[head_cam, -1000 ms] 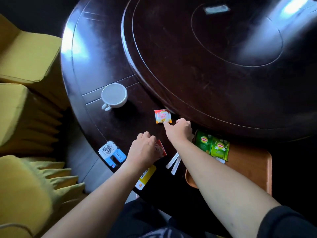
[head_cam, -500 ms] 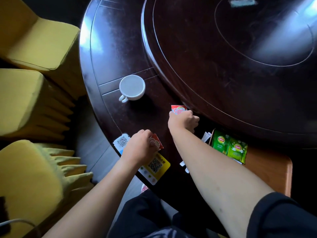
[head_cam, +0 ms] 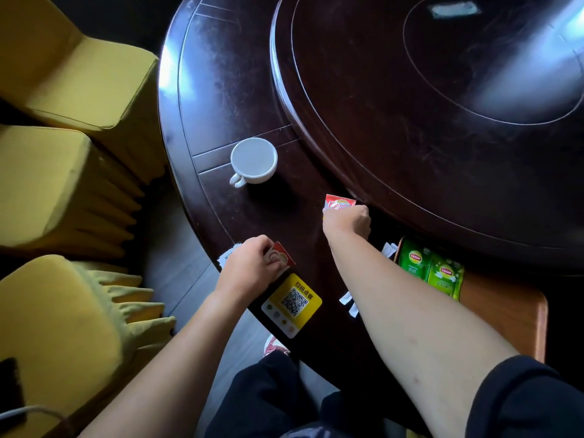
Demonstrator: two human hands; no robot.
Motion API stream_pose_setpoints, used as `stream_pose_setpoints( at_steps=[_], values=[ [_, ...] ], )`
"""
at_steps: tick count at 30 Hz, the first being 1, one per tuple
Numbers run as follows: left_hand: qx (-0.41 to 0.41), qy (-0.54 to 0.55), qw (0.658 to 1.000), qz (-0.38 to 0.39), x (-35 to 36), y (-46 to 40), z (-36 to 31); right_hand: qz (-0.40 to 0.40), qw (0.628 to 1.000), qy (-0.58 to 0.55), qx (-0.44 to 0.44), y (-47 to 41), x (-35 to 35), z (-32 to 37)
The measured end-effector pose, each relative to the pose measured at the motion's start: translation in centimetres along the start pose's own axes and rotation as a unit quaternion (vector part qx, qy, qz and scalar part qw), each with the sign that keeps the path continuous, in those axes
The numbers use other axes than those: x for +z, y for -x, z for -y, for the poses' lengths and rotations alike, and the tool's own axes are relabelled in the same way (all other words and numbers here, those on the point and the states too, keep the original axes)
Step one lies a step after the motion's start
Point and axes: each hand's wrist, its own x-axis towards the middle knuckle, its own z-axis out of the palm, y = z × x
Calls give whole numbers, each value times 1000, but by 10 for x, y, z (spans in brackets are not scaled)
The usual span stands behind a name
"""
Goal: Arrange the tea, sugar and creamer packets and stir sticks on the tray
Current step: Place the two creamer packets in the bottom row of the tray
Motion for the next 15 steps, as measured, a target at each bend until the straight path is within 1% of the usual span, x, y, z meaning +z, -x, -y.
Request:
stream_pose_setpoints(
  at_steps=[3,6,10,13,15],
  values=[
    [-35,31,999,-5,-5,0,6,13,999,29,-21,1,-2,-9],
    [-55,73,996,4,-9,0,9,53,997,13,-50,4,-5,-17],
    [-76,117,990,10,-10,4,8,104,985,24,-138,15,-25,-35],
    [-91,135,986,19,-10,8,2,151,968,-4,-199,21,-53,-55],
    [-87,149,985,28,-7,10,-8,167,965,-38,-199,20,-78,-71]
  ],
)
